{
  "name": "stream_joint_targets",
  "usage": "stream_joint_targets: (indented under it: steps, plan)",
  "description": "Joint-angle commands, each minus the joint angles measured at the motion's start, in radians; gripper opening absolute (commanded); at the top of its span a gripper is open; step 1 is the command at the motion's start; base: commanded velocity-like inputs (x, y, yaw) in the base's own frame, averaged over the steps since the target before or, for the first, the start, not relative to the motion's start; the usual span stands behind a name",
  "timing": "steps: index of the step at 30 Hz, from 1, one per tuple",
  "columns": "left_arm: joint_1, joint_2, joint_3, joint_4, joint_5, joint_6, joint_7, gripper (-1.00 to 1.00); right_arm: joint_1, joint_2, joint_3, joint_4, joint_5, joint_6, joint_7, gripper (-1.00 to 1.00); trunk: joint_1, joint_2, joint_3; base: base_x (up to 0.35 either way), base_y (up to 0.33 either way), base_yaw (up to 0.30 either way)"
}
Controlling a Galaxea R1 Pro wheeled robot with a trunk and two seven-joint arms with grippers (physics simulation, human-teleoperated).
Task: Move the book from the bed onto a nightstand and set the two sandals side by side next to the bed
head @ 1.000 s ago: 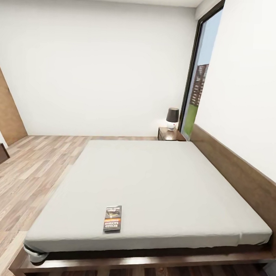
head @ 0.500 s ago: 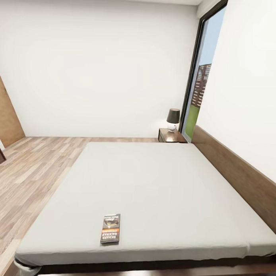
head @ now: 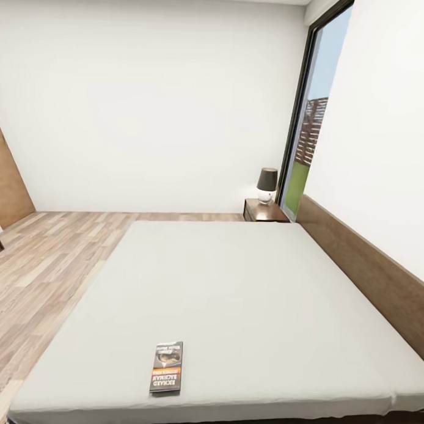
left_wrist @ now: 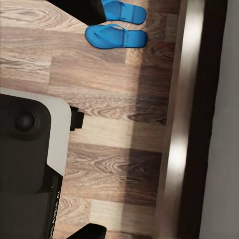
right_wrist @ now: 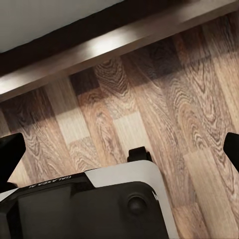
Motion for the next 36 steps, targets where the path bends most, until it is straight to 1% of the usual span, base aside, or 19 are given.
stream_joint_targets:
  steps: [1,27,28,29,30,31,32,33,34,35,36]
  plan:
    - [-0.001,0.0,0.008,0.001,-0.01,-0.004,0.001,1.0,-0.001,0.0,-0.008,0.001,-0.003,-0.002,0.005,1.0,0.001,-0.002,-0.002,0.018,0.0,0.0]
    - [-0.001,0.002,0.009,0.003,-0.01,-0.003,0.0,1.0,-0.001,0.0,-0.006,0.002,-0.003,0.0,0.004,1.0,0.001,-0.002,-0.039,0.001,0.0,0.0]
    - [-0.001,0.013,0.01,0.002,-0.01,-0.003,0.002,1.0,-0.001,0.0,-0.007,0.002,-0.003,0.0,0.004,1.0,0.001,-0.002,-0.041,0.0,0.0,0.0]
    - [-0.001,0.031,0.011,0.002,-0.009,-0.002,0.003,1.0,-0.001,0.0,-0.007,0.002,-0.003,0.0,0.004,1.0,0.001,-0.002,-0.043,0.0,0.0,0.004]
    - [-0.001,0.055,0.012,0.001,-0.008,-0.001,0.004,1.0,-0.001,0.0,-0.007,0.002,-0.003,0.0,0.004,1.0,0.001,-0.002,-0.044,0.0,0.0,0.021]
    - [-0.001,0.069,0.013,0.001,-0.007,-0.001,0.004,1.0,-0.001,0.0,-0.007,0.002,-0.003,0.0,0.004,1.0,0.001,-0.002,-0.046,0.0,0.0,0.029]
    - [-0.001,0.105,0.014,0.0,-0.003,0.0,0.003,1.0,-0.001,0.0,-0.007,0.001,-0.003,0.0,0.004,1.0,0.001,-0.002,-0.047,0.0,0.0,0.041]
    - [-0.001,0.125,0.015,0.0,0.0,0.001,0.003,1.0,-0.001,0.0,-0.007,0.001,-0.003,0.0,0.004,1.0,0.001,-0.002,-0.049,0.0,0.0,0.045]
    - [-0.001,0.164,0.018,0.0,0.01,0.003,0.002,1.0,-0.001,0.0,-0.007,0.002,-0.003,0.0,0.004,1.0,0.001,-0.002,-0.05,0.0,0.0,0.051]
    - [-0.002,0.183,0.02,0.0,0.016,0.004,0.002,1.0,-0.001,0.0,-0.007,0.002,-0.003,0.0,0.004,1.0,0.001,-0.002,-0.052,0.0,0.0,0.054]
    - [-0.004,0.22,0.024,-0.001,0.036,0.009,0.0,1.0,-0.001,0.0,-0.008,0.002,-0.003,0.0,0.004,1.0,0.001,-0.002,-0.053,0.0,0.0,0.057]
